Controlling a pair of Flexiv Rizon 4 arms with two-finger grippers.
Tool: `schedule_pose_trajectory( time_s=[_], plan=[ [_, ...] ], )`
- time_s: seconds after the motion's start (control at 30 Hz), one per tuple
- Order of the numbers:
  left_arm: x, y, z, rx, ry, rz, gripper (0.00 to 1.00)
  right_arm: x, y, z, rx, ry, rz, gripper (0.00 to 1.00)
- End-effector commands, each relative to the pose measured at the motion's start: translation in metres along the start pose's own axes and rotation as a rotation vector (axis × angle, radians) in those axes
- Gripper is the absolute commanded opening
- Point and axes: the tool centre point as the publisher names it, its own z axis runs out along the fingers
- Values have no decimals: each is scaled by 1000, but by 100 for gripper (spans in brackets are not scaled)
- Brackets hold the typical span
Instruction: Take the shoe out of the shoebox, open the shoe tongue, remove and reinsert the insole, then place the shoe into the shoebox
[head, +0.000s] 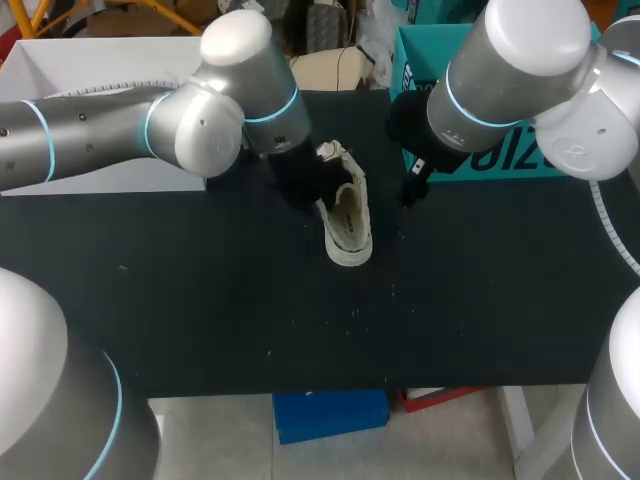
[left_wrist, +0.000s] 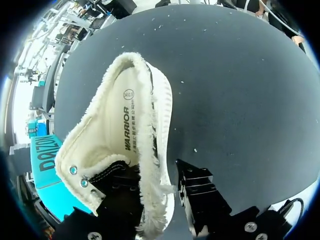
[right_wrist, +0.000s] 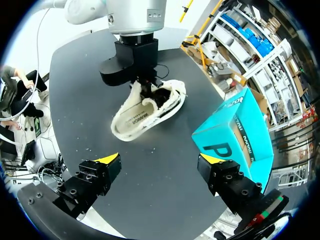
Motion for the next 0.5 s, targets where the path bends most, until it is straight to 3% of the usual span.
schedule_pose_trajectory(
  time_s=[0.03,0.27,0.5],
  plan=[
    [-7,3,-1,-4,10,13,0,0,0,1,0,0,0,100],
    [-4,-2,-50,9,-5,36,0,0,0,1,0,0,0,100],
    [6,12,-126,-88,-9,30,0,0,0,1,0,0,0,100]
  ],
)
